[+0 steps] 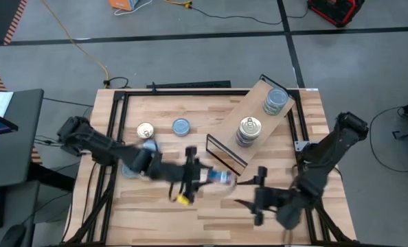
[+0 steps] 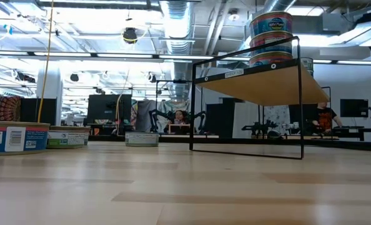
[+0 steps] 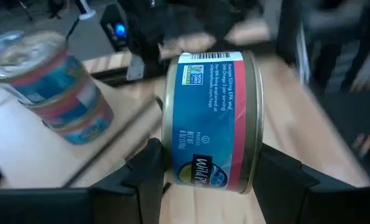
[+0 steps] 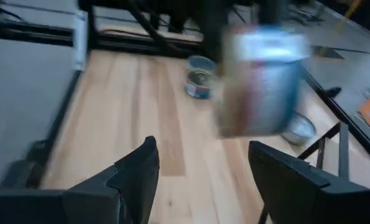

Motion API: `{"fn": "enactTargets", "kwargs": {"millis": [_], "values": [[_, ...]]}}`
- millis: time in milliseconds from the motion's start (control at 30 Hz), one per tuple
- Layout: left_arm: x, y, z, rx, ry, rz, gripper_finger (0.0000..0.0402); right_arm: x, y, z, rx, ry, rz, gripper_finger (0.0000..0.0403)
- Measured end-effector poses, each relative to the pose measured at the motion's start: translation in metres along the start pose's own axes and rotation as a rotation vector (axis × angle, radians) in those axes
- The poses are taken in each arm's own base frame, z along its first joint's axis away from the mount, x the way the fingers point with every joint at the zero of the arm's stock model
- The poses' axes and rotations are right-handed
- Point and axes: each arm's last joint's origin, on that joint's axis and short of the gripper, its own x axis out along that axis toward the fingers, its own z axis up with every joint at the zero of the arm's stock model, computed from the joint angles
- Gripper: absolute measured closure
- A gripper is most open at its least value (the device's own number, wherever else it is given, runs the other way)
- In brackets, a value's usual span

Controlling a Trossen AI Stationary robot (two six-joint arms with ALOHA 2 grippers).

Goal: Stack canned seafood by type on shelf
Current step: Stack the blue and pink tuna can on the shelf

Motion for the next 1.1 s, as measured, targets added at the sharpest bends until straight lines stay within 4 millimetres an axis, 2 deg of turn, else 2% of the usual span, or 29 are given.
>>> {"fn": "enactTargets", "kwargs": {"millis": [100,267,467,600,733,900,1000,1100], "values": [[0.006,0.024,0.006,-0.106,-0.038,-0.069,0.021,-0.013,-0.01,0.006,0.014,-0.018,0.0,0.0127],[0.013,0.035,0.008,-0.068,-0.078,-0.094,0.021,-0.021,-0.031,0.011,-0.043,-0.012,-0.054,0.0127],[0.002,0.068,0.024,-0.059,-0.192,-0.059,0.021,-0.037,-0.062,0.013,-0.025,0.022,-0.094,0.0127],[0.007,0.104,0.022,-0.135,-0.211,-0.099,0.021,-0.055,-0.083,0.022,0.0,-0.023,-0.09,0.0127],[0.015,0.152,0.019,-0.281,-0.243,-0.163,0.021,-0.07,-0.109,0.03,-0.001,-0.078,-0.144,0.0127],[0.023,0.206,0.016,-0.468,-0.242,-0.227,0.021,-0.086,-0.144,0.037,0.104,-0.134,-0.202,0.0127],[0.032,0.227,0.019,-0.54,-0.256,-0.286,0.021,-0.089,-0.157,0.038,0.133,-0.14,-0.237,0.0127],[0.048,0.238,0.023,-0.572,-0.25,-0.355,0.0207,-0.088,-0.163,0.035,0.118,-0.119,-0.27,0.0127]]}}
